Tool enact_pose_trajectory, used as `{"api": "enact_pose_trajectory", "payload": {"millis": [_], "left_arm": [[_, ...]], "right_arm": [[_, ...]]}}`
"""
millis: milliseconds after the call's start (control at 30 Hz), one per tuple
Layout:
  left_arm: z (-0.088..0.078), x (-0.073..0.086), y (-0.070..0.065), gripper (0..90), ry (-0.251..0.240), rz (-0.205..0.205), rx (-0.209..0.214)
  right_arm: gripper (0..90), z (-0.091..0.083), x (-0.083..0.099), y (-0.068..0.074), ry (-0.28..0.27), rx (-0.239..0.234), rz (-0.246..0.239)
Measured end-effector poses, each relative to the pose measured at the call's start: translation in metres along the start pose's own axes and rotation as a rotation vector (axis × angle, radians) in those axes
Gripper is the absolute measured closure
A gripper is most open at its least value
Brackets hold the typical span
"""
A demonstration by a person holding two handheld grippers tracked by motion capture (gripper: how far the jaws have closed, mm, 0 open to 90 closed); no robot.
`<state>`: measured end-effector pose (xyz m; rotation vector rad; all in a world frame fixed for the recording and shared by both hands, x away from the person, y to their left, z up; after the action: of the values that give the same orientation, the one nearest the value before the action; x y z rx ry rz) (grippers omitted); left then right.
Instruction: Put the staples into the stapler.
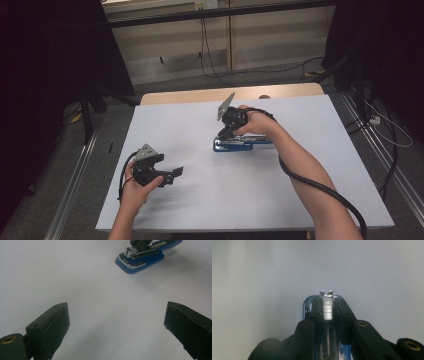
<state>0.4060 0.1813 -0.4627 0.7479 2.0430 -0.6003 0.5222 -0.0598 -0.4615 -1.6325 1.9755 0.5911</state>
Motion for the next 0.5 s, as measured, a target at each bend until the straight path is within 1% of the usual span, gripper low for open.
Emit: {"api": "enact_pose_trajectory", "payload": {"millis": [133,200,233,267,333,400,433,467,500], "left_arm": [[0.0,0.0,0.0,6.3,-0.001,-0.001,0.0],[0.0,0.0,0.0,6.3,-0.001,-0.001,0.001],[0.0,0.0,0.0,6.3,-0.001,0.0,0.001],[0.0,0.0,0.0,6.3,-0.001,0.001,0.001],[0.001,0.0,-0.001,6.3,0.0,-0.002,-0.001],[0.003,-0.001,-0.001,6.3,-0.004,-0.001,0.003],[0.003,-0.001,-0.002,6.3,-0.004,0.002,0.005],[0.004,-0.002,-0.002,6.4,-0.004,0.006,0.006],[0.004,-0.002,-0.002,6.4,-0.006,0.003,0.008]], "right_arm": [[78.7,0.002,-0.001,0.0,-0.003,0.003,-0.003],[77.7,0.004,-0.002,0.0,-0.004,0.006,0.011],[71.3,0.004,-0.002,0.0,-0.012,0.004,0.011],[62.0,0.003,-0.001,-0.001,-0.015,0.016,0.032],[62.5,0.002,0.0,0.0,-0.018,0.019,0.024],[60.9,-0.003,0.001,0.001,-0.03,0.033,0.039],[58.7,-0.005,0.001,0.001,-0.041,0.046,0.06],[55.1,-0.008,0.002,0.002,-0.05,0.05,0.066],[51.8,-0.012,0.002,0.003,-0.062,0.06,0.084]]}}
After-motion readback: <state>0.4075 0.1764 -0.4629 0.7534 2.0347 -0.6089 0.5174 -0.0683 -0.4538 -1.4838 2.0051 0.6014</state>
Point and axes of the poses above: each handheld gripper's, and its own axes: z roughly forward along the jaws, x roughly out of its underside, y roughly to its left, the point moved 6 cm from there along z, roughly forward along the jaws, and after that the axes turned 4 degrees about -y, right-handed, at the moved point
